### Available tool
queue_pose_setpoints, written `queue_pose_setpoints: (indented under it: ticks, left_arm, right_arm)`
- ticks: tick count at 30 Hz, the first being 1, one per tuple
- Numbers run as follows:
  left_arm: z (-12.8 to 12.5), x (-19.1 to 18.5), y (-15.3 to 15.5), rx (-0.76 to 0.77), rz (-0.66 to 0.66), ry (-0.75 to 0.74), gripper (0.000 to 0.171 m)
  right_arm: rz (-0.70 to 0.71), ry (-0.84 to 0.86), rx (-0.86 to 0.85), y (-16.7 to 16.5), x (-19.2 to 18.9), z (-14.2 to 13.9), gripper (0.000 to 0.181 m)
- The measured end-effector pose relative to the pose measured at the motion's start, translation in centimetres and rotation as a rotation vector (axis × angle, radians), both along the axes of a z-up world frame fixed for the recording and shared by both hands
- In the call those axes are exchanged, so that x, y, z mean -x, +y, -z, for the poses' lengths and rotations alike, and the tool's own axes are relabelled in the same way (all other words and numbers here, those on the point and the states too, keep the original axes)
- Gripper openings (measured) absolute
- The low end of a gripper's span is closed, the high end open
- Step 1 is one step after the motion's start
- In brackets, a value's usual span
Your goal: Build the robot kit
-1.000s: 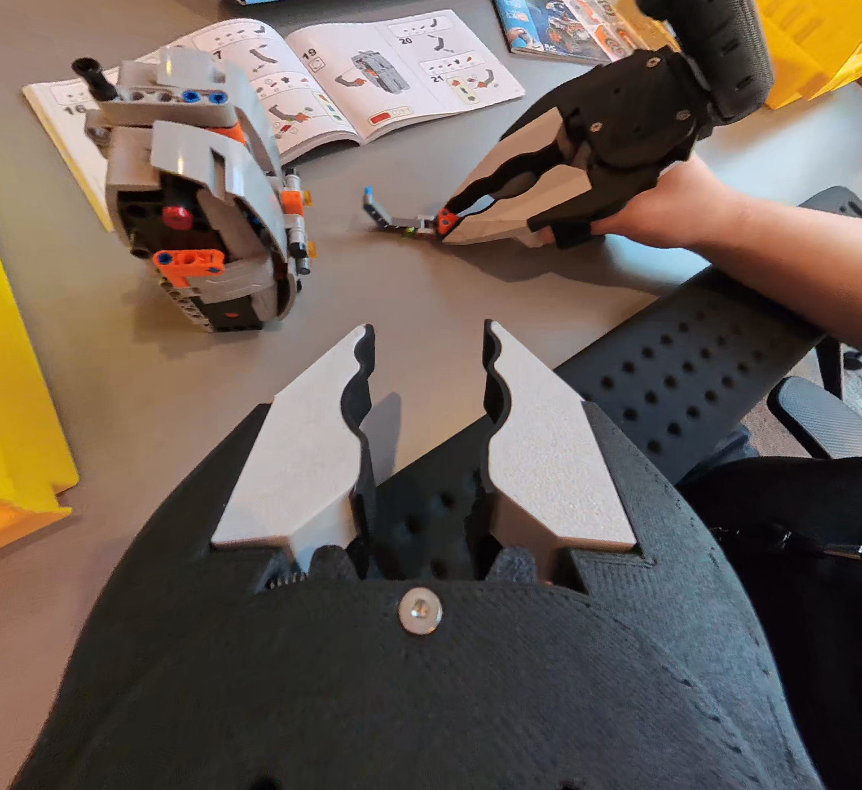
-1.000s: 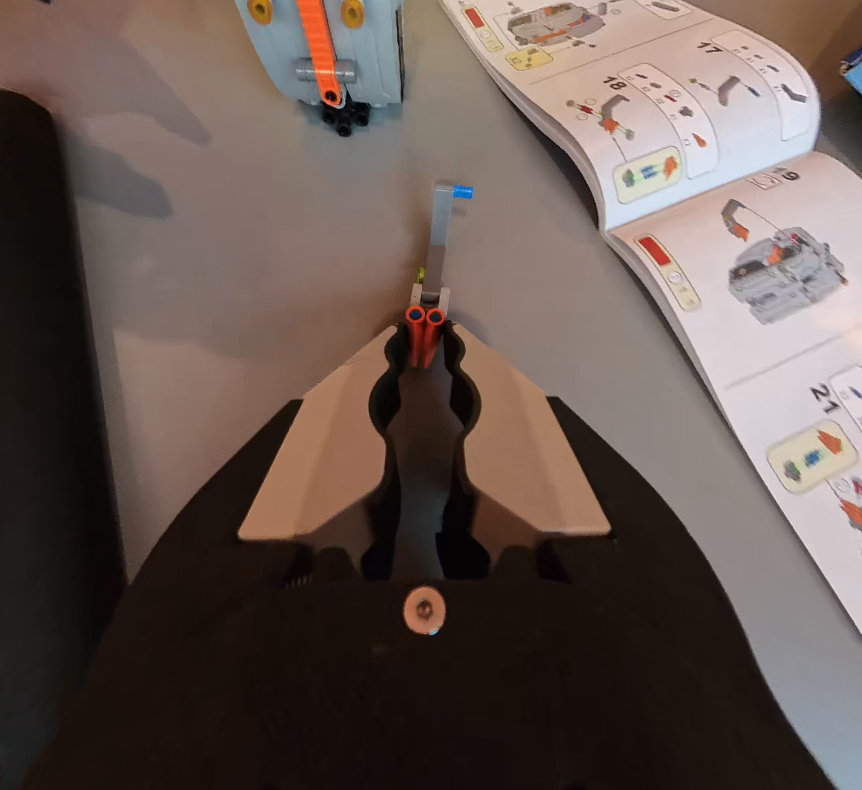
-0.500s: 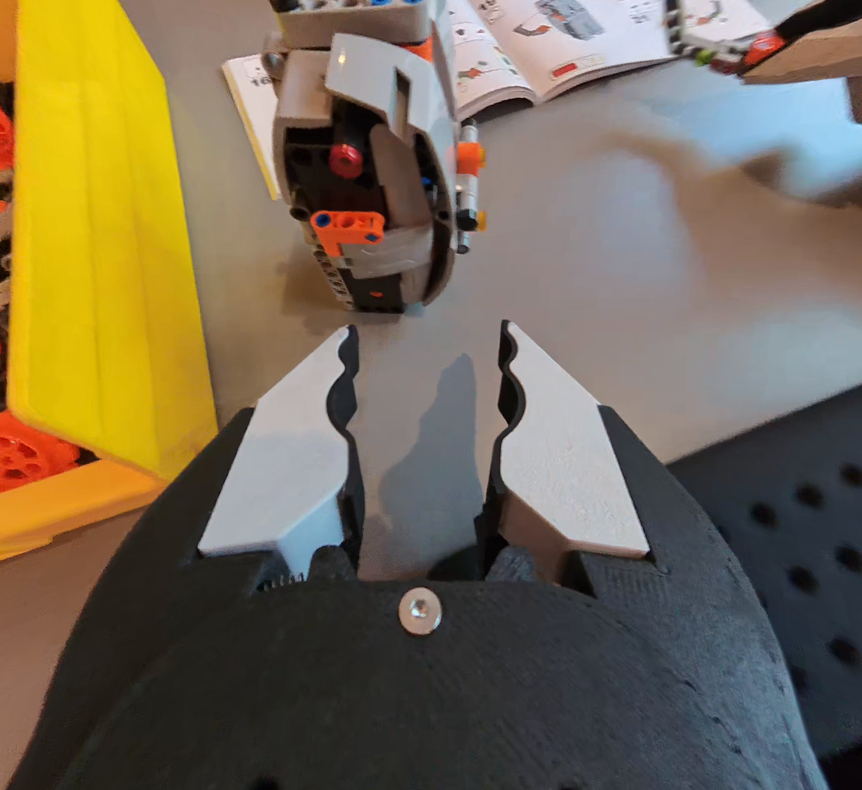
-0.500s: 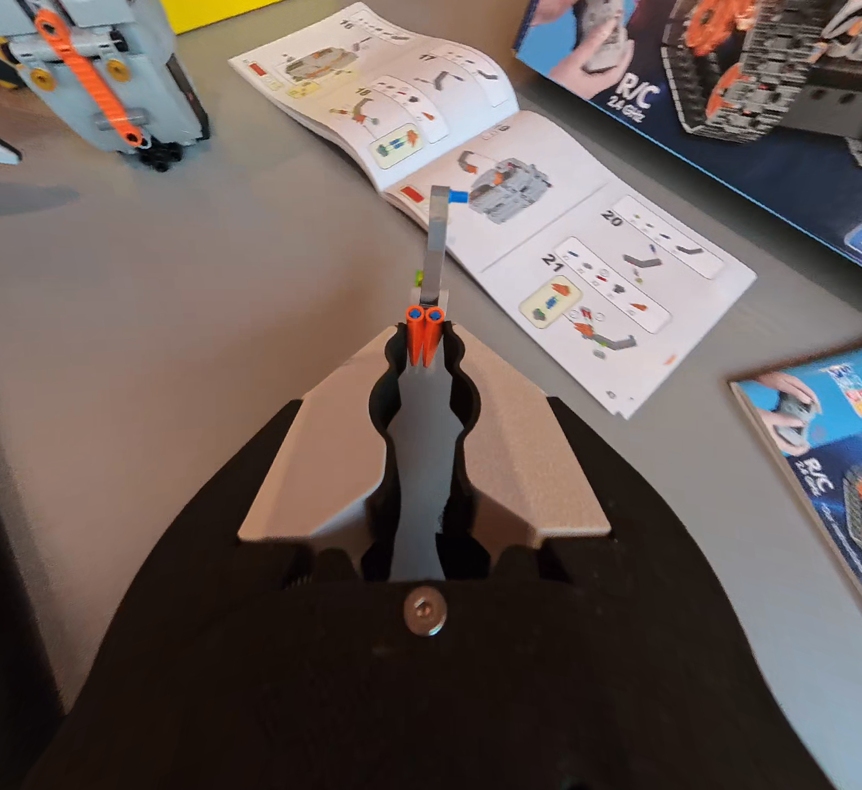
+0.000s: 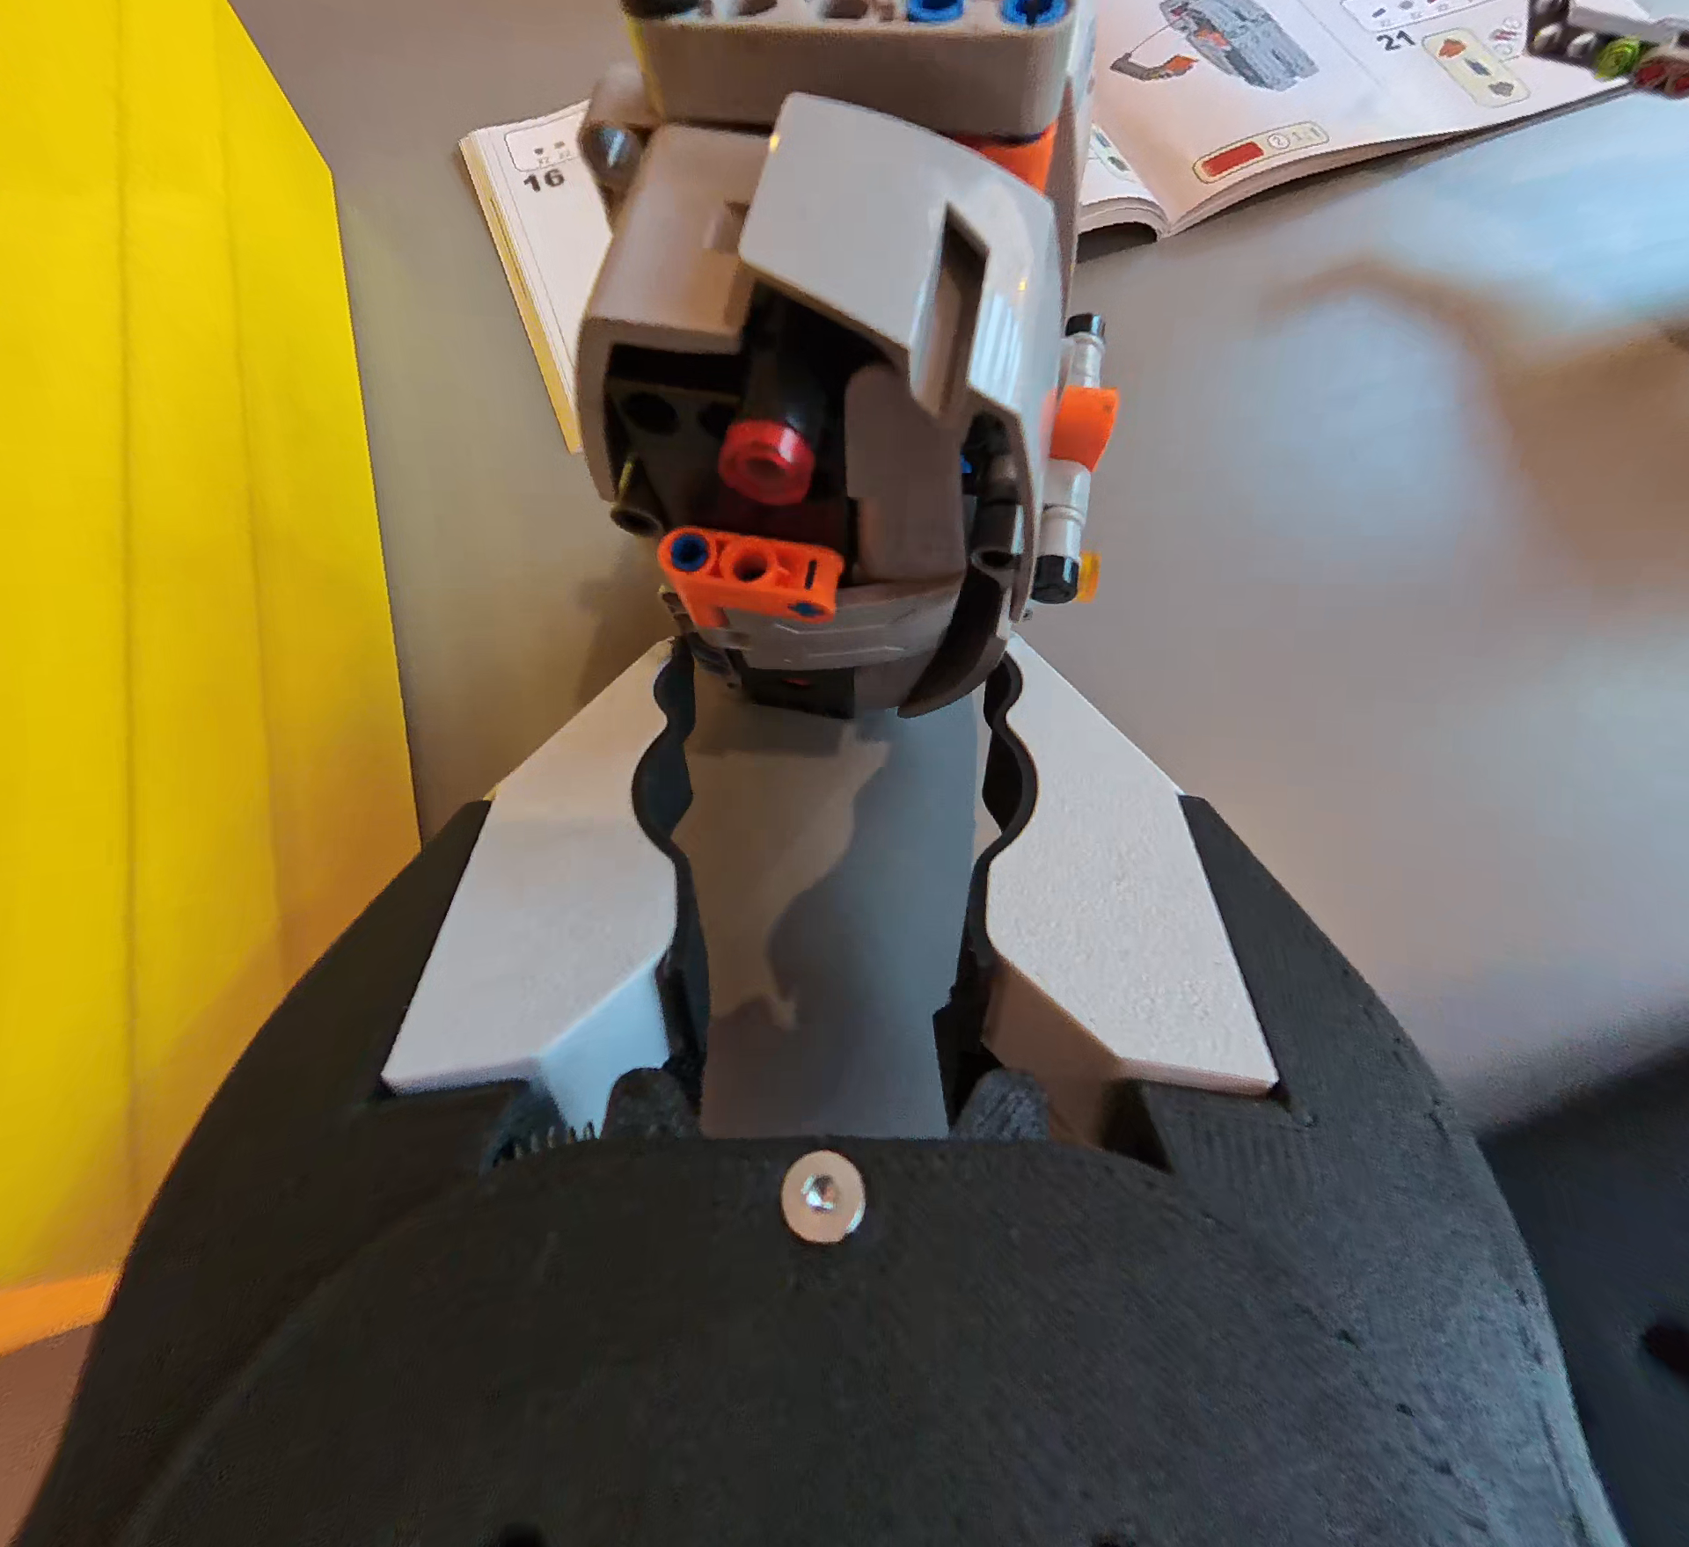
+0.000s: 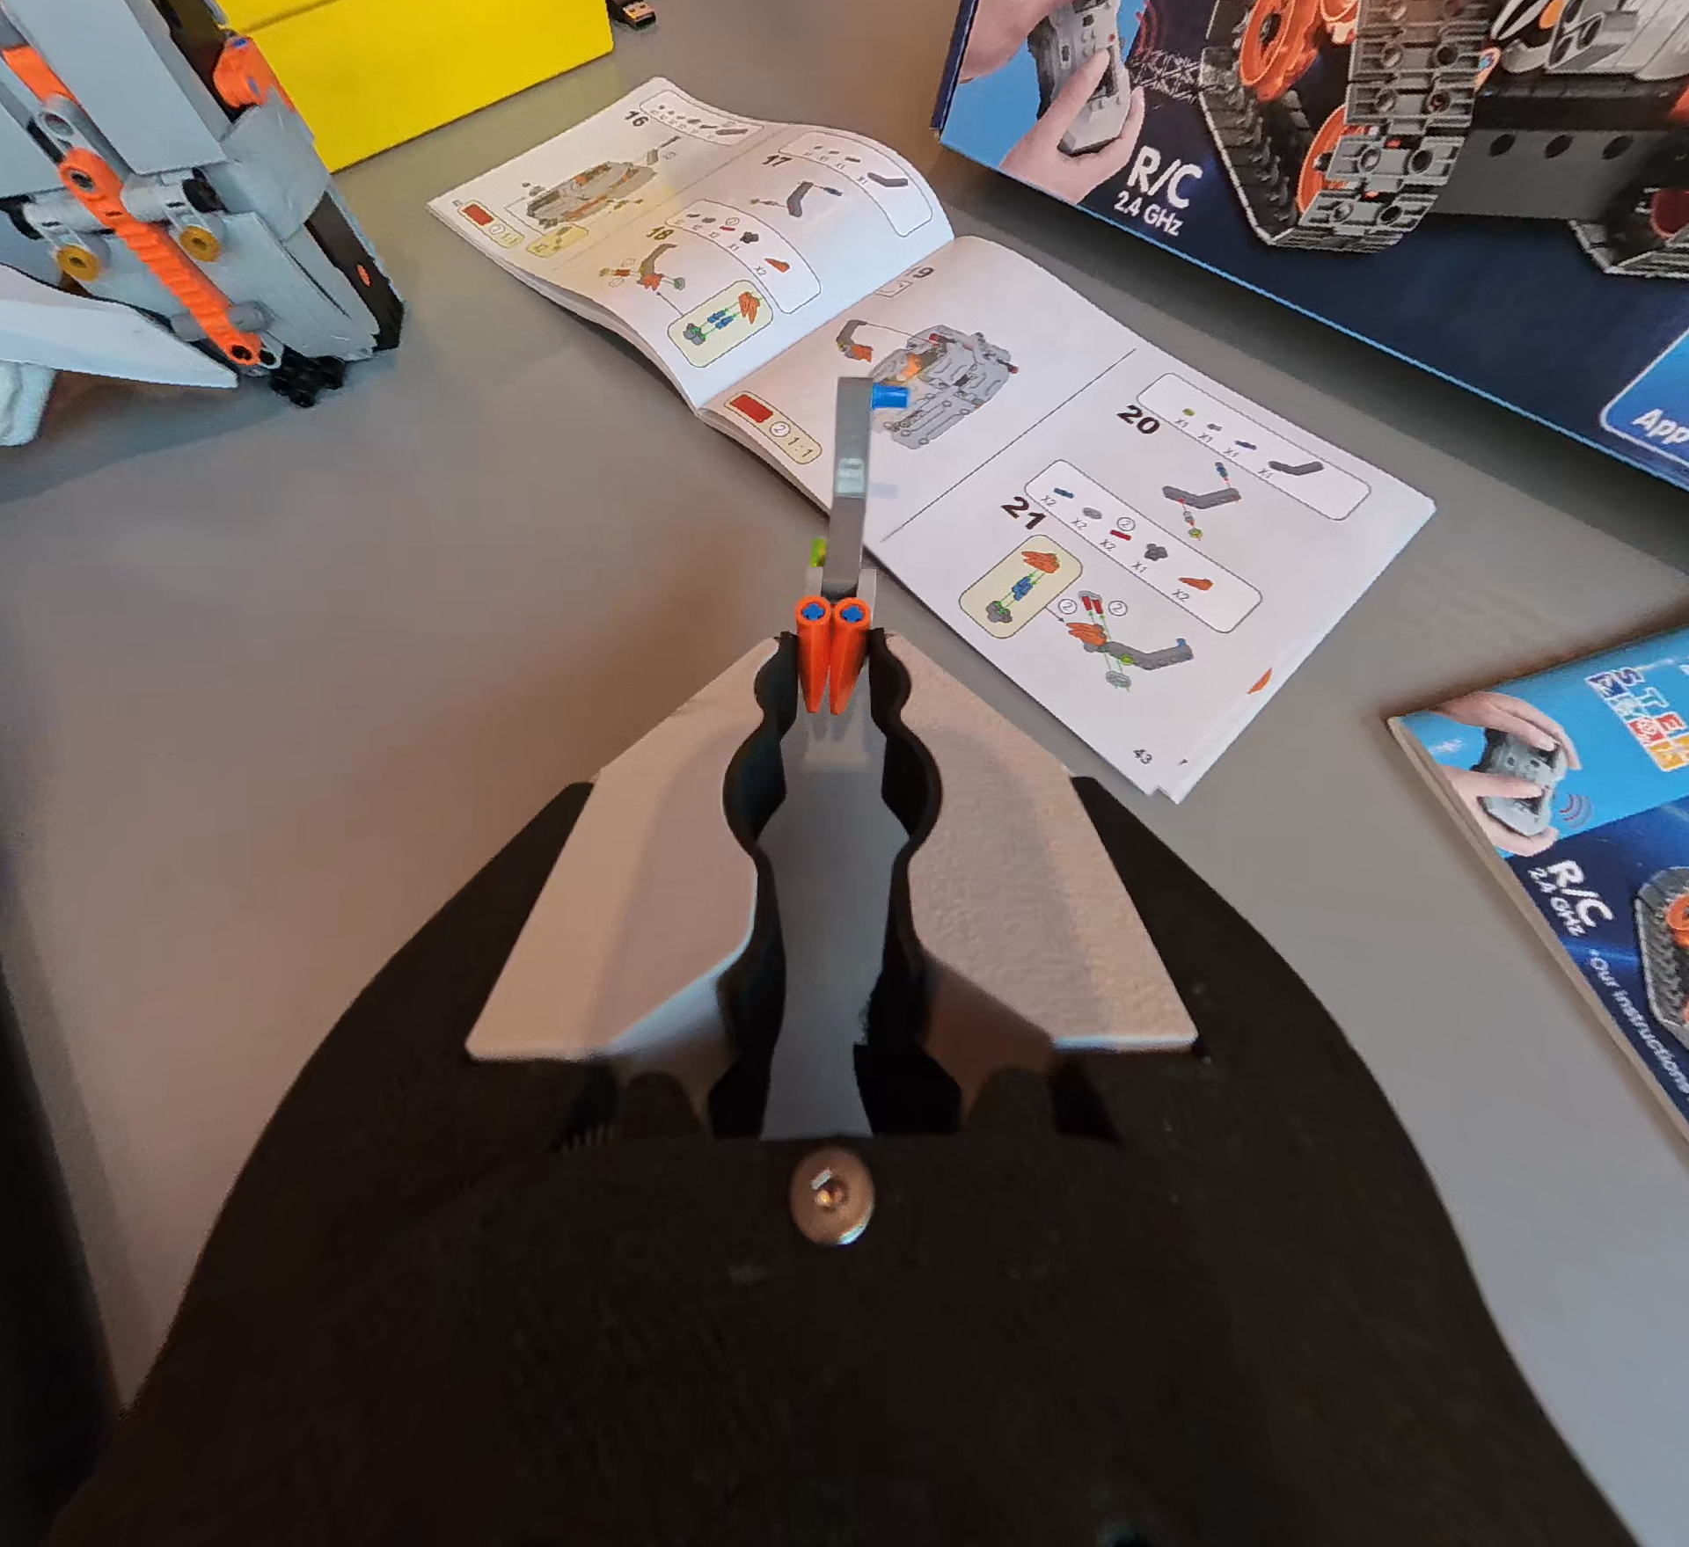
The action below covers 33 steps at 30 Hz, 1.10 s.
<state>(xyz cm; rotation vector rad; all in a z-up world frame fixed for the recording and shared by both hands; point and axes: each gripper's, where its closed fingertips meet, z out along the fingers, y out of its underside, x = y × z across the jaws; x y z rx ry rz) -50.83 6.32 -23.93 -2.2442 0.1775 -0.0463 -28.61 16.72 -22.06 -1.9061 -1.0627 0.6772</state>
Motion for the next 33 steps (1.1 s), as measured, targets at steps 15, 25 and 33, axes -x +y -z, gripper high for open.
queue_pose_setpoints:
  ticks: [15, 25, 33]
  left_arm:
    - [0.0, -0.5, 0.5, -0.04, 0.023, -0.021, 0.062]
    - [0.0, -1.2, 0.9, -0.041, 0.102, -0.06, 0.063]
    - [0.1, -2.0, 2.0, -0.04, 0.172, -0.084, 0.063]
  right_arm:
    - [0.001, -0.003, 0.038, -0.1, 0.1, 0.4, 0.015]
    - [-0.011, 0.025, 0.058, -0.3, 0.3, 0.2, 0.015]
    - [-0.018, 0.019, 0.073, -0.4, 0.0, 0.3, 0.015]
